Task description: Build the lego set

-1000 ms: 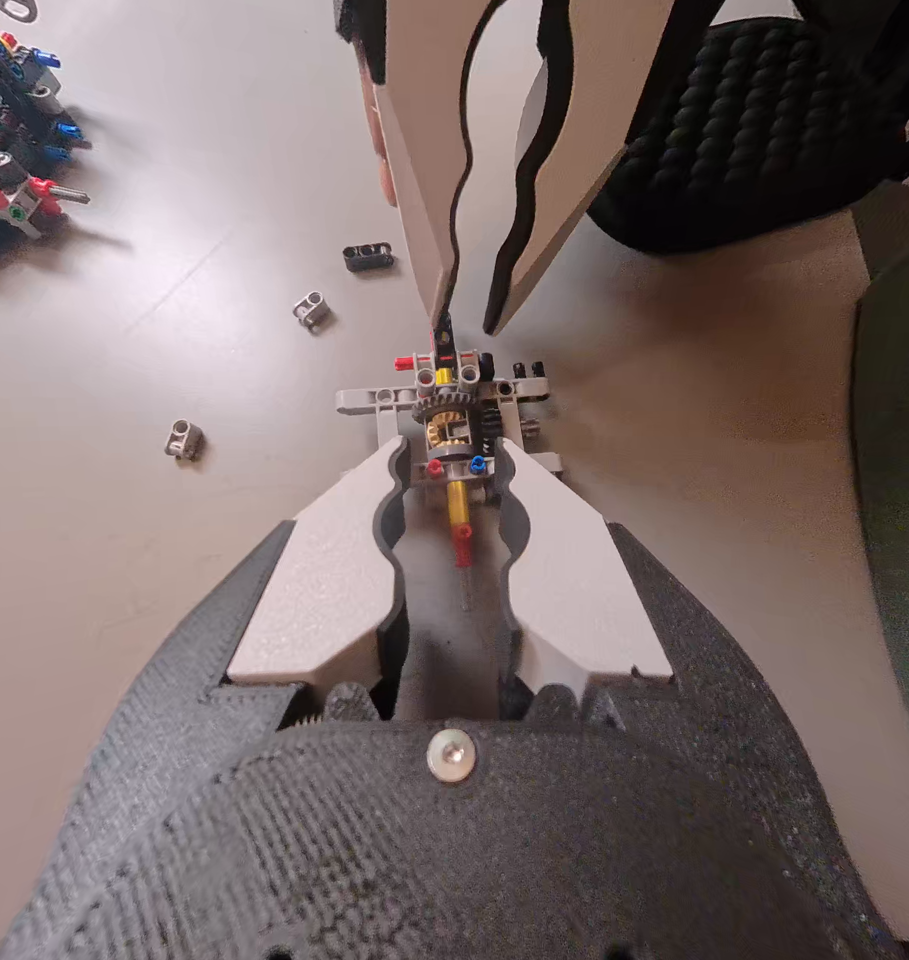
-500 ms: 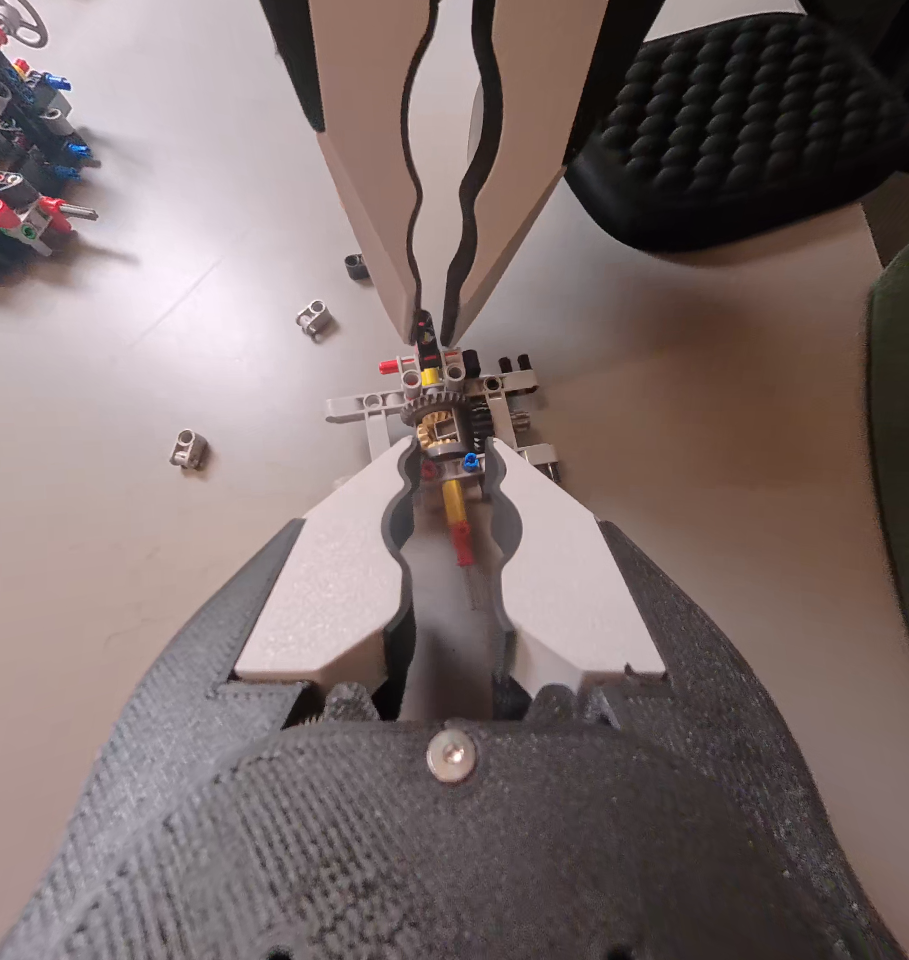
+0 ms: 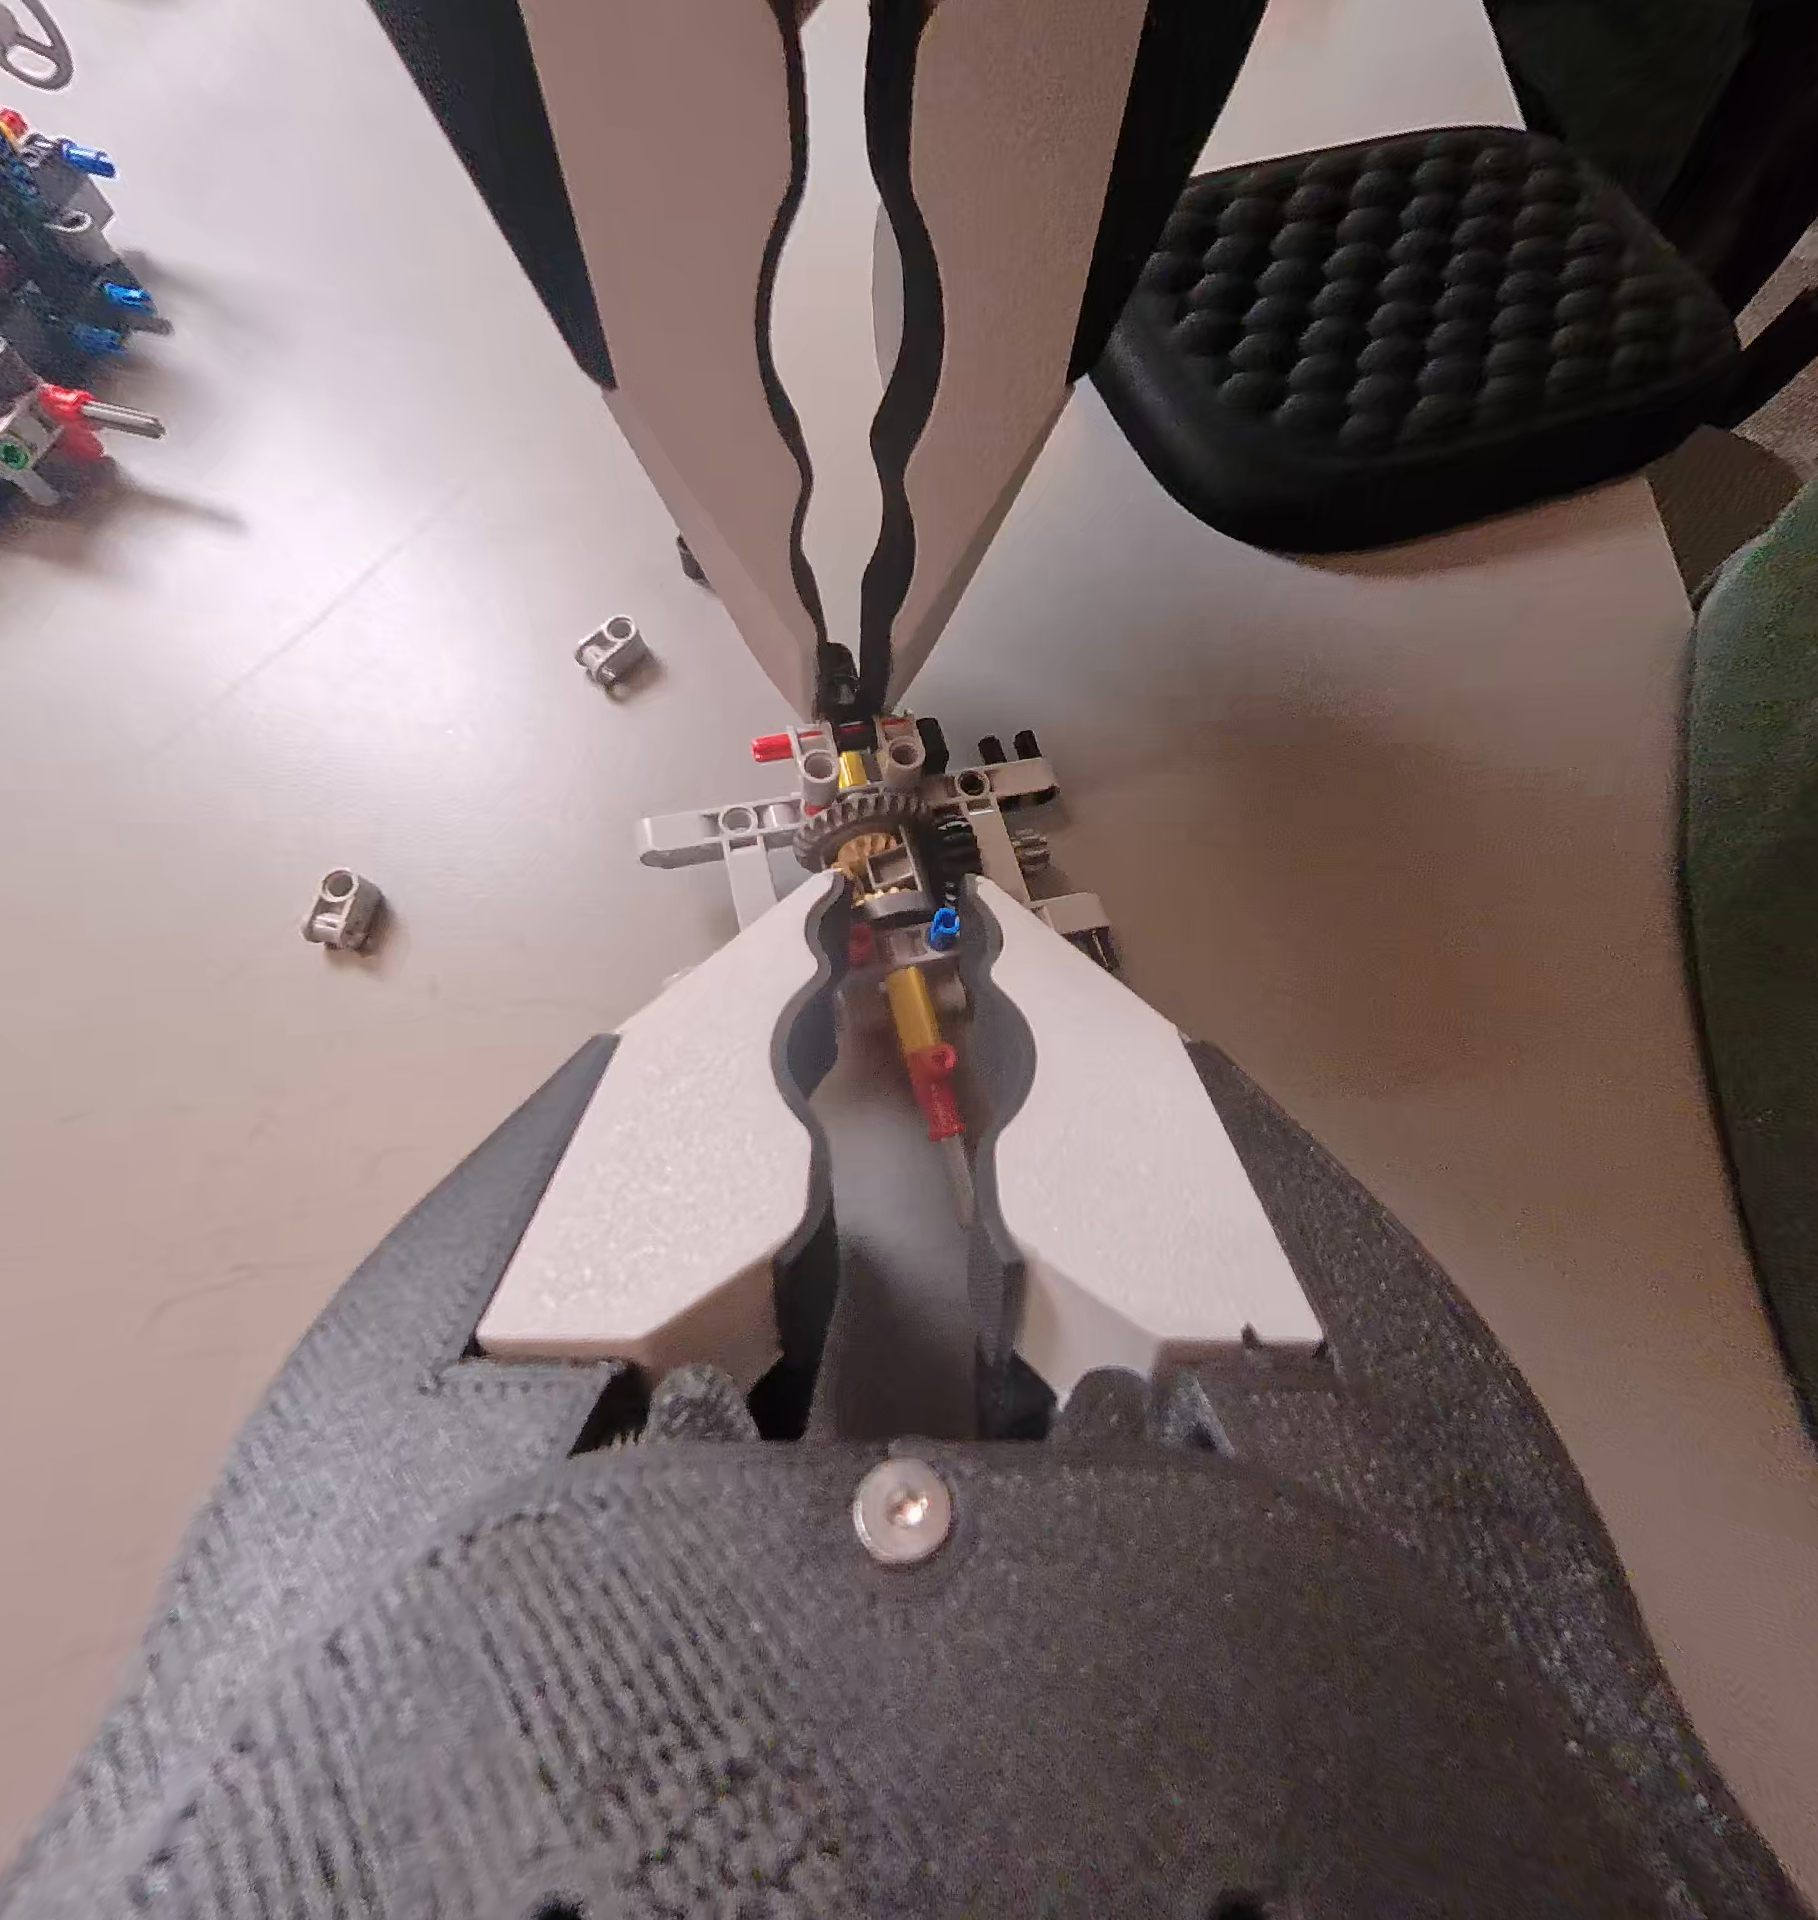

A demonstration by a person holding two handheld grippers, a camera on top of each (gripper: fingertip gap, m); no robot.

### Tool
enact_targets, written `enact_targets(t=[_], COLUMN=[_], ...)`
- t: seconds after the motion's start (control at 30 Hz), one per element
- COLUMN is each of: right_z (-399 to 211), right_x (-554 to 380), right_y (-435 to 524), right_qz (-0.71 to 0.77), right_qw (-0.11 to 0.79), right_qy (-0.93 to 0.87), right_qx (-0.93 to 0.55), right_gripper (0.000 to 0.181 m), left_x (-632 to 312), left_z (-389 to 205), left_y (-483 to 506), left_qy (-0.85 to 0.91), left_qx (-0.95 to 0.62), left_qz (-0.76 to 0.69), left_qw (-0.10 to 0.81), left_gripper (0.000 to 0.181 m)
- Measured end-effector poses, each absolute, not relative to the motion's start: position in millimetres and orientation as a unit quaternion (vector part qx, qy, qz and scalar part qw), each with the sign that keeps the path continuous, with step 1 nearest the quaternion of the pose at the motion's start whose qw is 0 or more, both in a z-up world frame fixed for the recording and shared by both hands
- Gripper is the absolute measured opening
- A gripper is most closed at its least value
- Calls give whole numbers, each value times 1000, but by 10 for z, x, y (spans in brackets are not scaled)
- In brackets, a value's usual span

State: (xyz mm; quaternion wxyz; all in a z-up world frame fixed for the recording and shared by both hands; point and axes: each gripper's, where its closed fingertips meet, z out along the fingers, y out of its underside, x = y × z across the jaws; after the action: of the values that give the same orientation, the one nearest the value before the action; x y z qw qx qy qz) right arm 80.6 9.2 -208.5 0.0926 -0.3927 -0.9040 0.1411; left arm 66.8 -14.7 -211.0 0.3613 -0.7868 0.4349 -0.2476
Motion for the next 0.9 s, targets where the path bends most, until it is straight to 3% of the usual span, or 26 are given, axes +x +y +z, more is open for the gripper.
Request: enact_targets(t=[0.03,0.47,0.8,0.9], right_z=[-2087,-2155,-2134,-2039], right_x=[807,813,797,777], right_y=[90,80,72,61], right_qz=[136,80,101,135], right_qw=[88,0,20,40], right_qy=[-907,-934,-932,-919], right_qx=[-388,-347,-348,-368], right_gripper=[6,6,6,15], left_x=[670,677,671,672], left_z=[-2111,-2113,-2102,-2094], left_y=[-150,-169,-190,-196], left_qy=[434,426,428,427], left_qx=[-787,-787,-786,-786], left_qz=[-248,-269,-277,-280], left_qw=[361,355,348,349], left_gripper=[18,17,17,18])
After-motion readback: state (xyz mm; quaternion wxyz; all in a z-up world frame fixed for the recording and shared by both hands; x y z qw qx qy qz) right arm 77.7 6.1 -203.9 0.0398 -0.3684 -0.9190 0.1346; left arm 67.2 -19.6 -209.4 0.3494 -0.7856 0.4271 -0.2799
